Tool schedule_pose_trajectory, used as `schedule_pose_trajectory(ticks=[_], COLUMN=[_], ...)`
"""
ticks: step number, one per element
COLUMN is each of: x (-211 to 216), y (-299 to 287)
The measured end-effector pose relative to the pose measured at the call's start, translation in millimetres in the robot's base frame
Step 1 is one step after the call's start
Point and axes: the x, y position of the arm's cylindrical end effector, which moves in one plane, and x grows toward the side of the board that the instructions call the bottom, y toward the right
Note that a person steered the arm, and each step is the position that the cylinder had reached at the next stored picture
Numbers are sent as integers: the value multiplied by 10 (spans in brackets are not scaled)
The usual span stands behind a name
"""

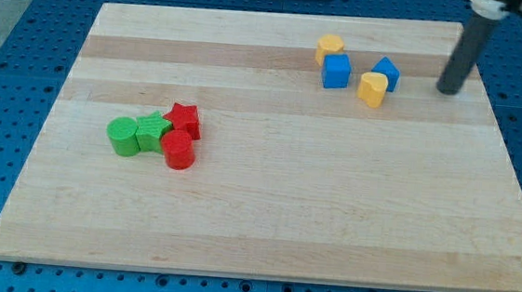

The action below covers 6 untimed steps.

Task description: Nudge the blue triangle left a bit

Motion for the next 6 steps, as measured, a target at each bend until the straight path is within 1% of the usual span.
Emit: schedule_pose_trajectory(ticks=[1, 4, 5, 6], x=[-152, -152, -152, -152], y=[-161, -679, -779, -711])
